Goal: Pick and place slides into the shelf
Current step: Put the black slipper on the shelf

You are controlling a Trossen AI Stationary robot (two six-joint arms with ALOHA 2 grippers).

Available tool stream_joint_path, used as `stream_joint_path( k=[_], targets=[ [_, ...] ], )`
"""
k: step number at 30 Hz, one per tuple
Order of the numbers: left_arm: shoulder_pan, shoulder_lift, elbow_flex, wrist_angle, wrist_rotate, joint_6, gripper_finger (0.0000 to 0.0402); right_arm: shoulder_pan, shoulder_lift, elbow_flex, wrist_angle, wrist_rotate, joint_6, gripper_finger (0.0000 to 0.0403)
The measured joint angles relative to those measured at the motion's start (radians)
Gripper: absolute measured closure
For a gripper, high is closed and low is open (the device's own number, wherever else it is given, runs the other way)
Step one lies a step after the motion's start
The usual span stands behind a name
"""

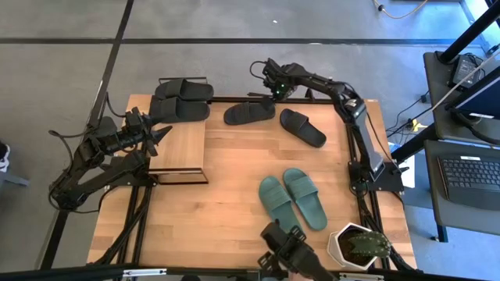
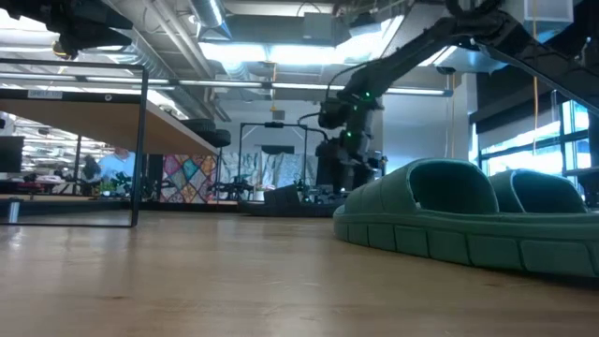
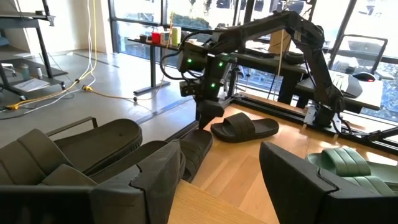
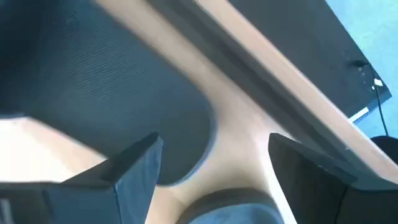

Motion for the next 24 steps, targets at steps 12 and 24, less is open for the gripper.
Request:
stream_joint_path(
  k=[12,24],
  targets=[
    [0.000,0.000,0.000,0.000,0.000,0.000,0.0189,-0.005,-0.026,-0.033,0.068,-0.034,0.001,0.0109],
    [0.000,0.000,0.000,0.000,0.000,0.000,0.0189,0.052,-0.413,-0.450,0.429,0.069,0.038,0.0109]
  ],
)
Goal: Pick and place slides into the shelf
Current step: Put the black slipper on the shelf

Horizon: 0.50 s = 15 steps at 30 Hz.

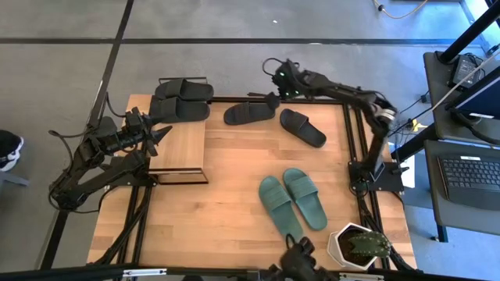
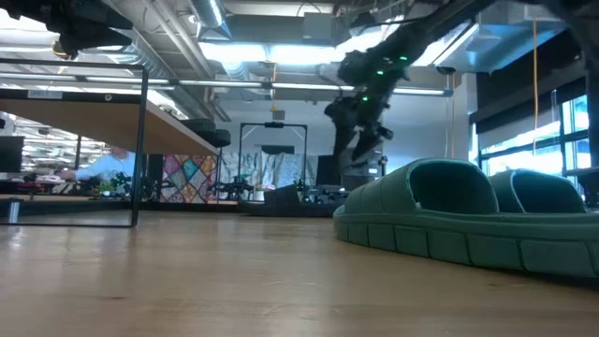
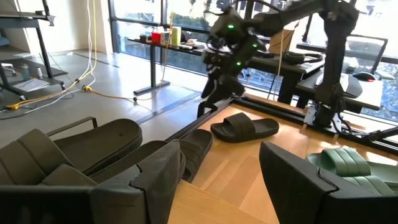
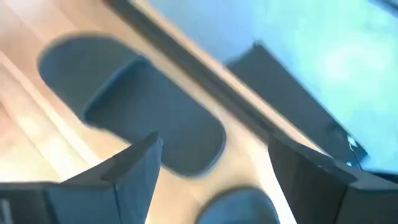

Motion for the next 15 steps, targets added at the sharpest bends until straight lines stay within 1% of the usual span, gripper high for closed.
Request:
stream_joint_path(
  k=[3,5,6,9,15],
  targets=[
    [0.000,0.000,0.000,0.001,-0.001,0.000,0.0189,-0.014,-0.084,-0.161,0.215,-0.126,0.062,0.0109],
    [0.000,0.000,0.000,0.001,-0.001,0.000,0.0189,-0.029,-0.104,-0.226,0.289,-0.209,0.114,0.0109],
    [0.000,0.000,0.000,0.001,-0.002,0.000,0.0189,-0.034,-0.105,-0.249,0.309,-0.225,0.139,0.0109],
    [0.000,0.000,0.000,0.001,-0.002,0.000,0.0189,-0.042,-0.105,-0.277,0.330,-0.231,0.172,0.0109],
    [0.000,0.000,0.000,0.002,-0.002,0.000,0.0189,-0.040,-0.101,-0.277,0.348,-0.234,0.142,0.0109]
  ],
)
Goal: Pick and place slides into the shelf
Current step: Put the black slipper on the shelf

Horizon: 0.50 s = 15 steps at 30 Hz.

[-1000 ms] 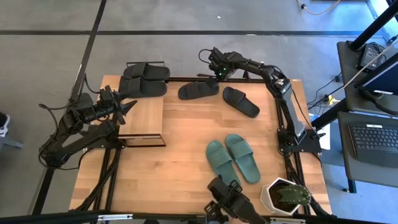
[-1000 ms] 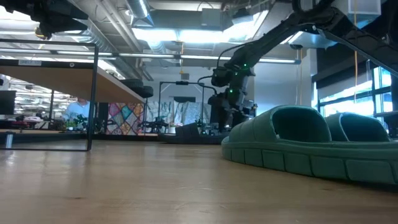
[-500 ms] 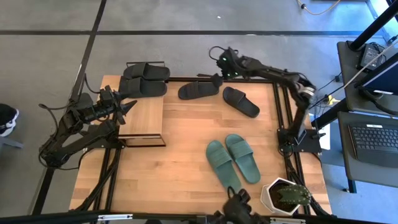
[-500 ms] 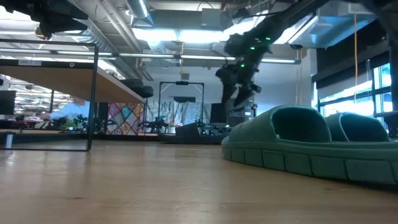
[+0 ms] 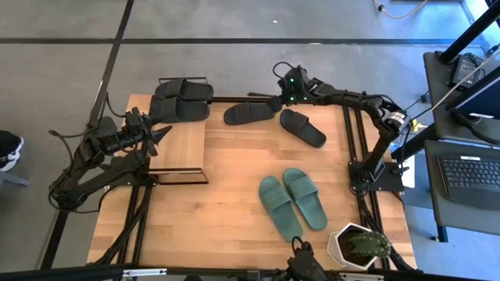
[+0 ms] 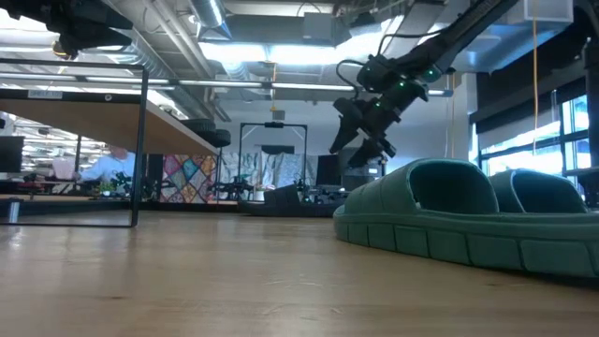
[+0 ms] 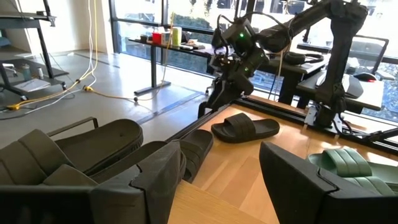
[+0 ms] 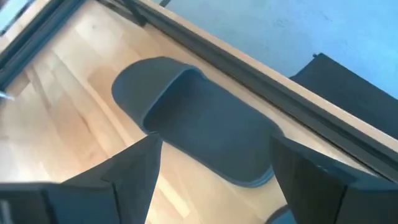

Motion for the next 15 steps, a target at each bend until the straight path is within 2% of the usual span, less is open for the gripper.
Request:
stream_joint_path(
  k=[5,11,15],
  targets=[
    [0.000,0.000,0.000,0.000,0.000,0.000,0.0189,0.003,0.000,0.000,0.026,0.000,-0.005,0.0109],
    [0.000,0.000,0.000,0.000,-0.001,0.000,0.0189,0.034,0.000,0.000,0.035,-0.003,-0.089,0.0109],
    [0.000,0.000,0.000,0.000,-0.001,0.000,0.0189,0.053,0.000,0.000,0.034,0.033,-0.084,0.0109]
  ],
)
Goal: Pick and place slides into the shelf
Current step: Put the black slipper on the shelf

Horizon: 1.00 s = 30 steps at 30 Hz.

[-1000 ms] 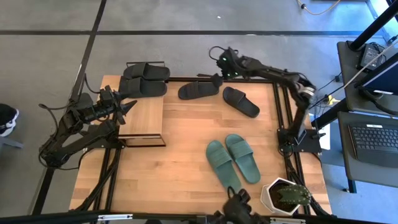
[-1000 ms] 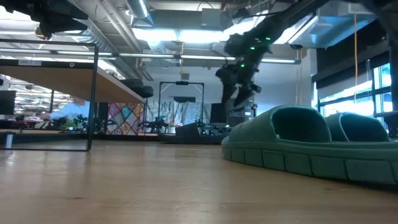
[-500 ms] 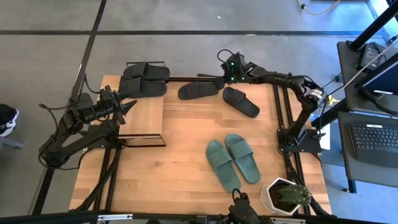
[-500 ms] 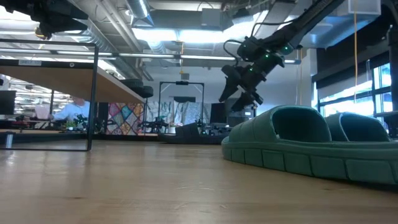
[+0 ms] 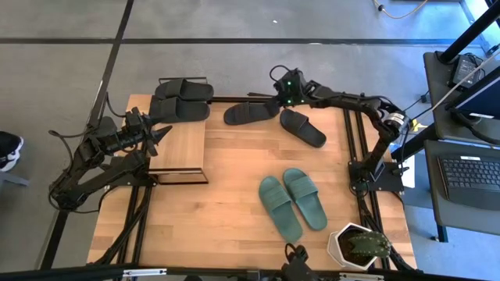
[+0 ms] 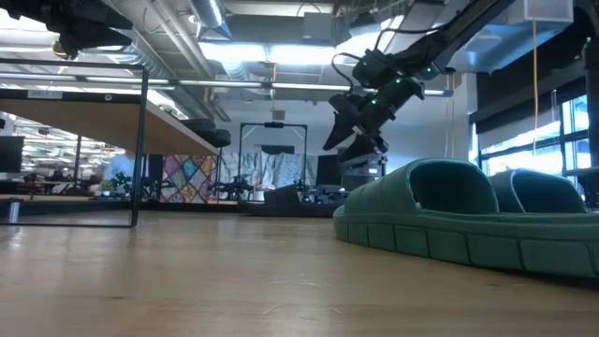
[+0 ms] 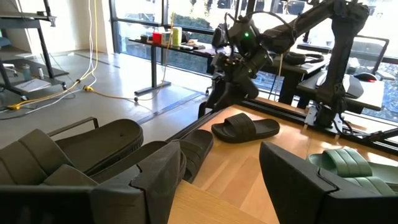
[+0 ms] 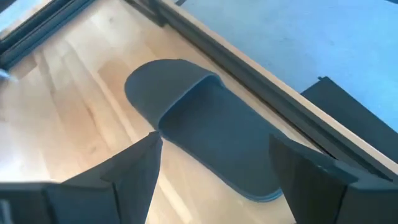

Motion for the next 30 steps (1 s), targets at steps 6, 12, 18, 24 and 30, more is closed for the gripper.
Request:
stream_joint_path(
  k=[6,12,18,24,30],
  targets=[
    [0.000,0.000,0.000,0.000,0.000,0.000,0.0189,0.007,0.000,0.000,-0.002,0.060,0.244,0.0109],
    [0.000,0.000,0.000,0.000,0.000,0.000,0.0189,-0.022,0.033,0.000,-0.037,0.061,0.323,0.0111],
    [0.000,0.000,0.000,0.000,0.000,0.000,0.0189,-0.047,0.115,0.000,-0.009,0.017,0.368,0.0131],
    [0.000,0.000,0.000,-0.001,0.000,0.000,0.0189,-0.062,0.179,0.000,0.013,-0.017,0.376,0.0153],
    [0.000,0.000,0.000,-0.001,0.000,0.000,0.0189,-0.061,0.189,0.000,0.020,-0.016,0.372,0.0160]
  ],
)
